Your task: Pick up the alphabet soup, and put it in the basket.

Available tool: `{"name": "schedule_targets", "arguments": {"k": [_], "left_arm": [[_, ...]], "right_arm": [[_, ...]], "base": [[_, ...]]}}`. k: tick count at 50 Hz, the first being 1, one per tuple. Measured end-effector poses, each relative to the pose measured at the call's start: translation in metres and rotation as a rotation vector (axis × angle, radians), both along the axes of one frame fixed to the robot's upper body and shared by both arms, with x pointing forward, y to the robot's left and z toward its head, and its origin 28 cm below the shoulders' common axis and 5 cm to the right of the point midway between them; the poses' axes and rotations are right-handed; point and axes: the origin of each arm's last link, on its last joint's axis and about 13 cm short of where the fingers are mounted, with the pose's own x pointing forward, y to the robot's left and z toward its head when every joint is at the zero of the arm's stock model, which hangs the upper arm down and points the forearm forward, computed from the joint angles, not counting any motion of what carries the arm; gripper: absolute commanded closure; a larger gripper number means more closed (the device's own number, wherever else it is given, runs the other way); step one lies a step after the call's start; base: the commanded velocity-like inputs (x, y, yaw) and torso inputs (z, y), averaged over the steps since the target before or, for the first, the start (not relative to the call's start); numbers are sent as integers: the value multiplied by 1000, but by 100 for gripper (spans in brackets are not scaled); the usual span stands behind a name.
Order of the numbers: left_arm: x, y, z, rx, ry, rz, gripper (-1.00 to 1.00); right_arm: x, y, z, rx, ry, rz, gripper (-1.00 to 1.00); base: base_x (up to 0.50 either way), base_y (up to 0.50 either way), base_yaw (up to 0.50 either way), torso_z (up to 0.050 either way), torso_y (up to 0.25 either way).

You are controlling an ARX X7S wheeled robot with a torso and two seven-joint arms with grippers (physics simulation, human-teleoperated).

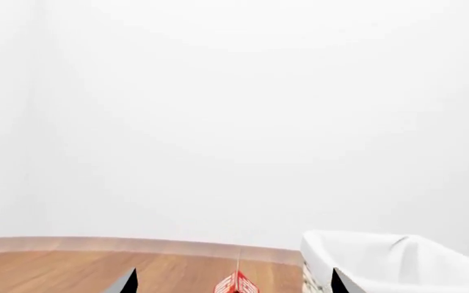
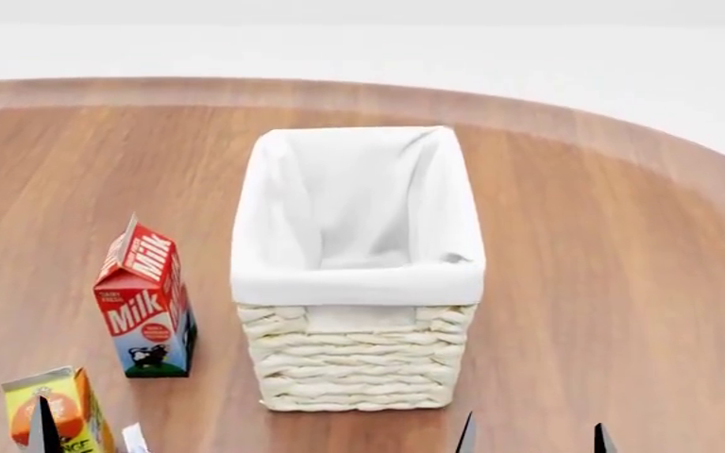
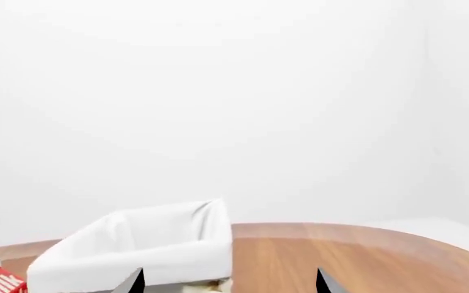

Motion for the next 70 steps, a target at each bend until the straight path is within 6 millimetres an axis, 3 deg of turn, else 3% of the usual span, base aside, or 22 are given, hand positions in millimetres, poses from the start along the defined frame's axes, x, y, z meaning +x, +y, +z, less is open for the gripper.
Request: {"name": "schedule_targets", "arguments": {"k": [48, 70], "left_arm": [[-1, 1, 1, 4, -2, 3, -100], [0, 2, -1, 8, 9, 6, -100]], "right_arm": [[4, -7, -1, 17, 3, -5, -100], [38, -39, 0, -3, 31, 188, -100]], "base": [[104, 0, 0, 0, 0], [0, 0, 0, 0, 0]]}}
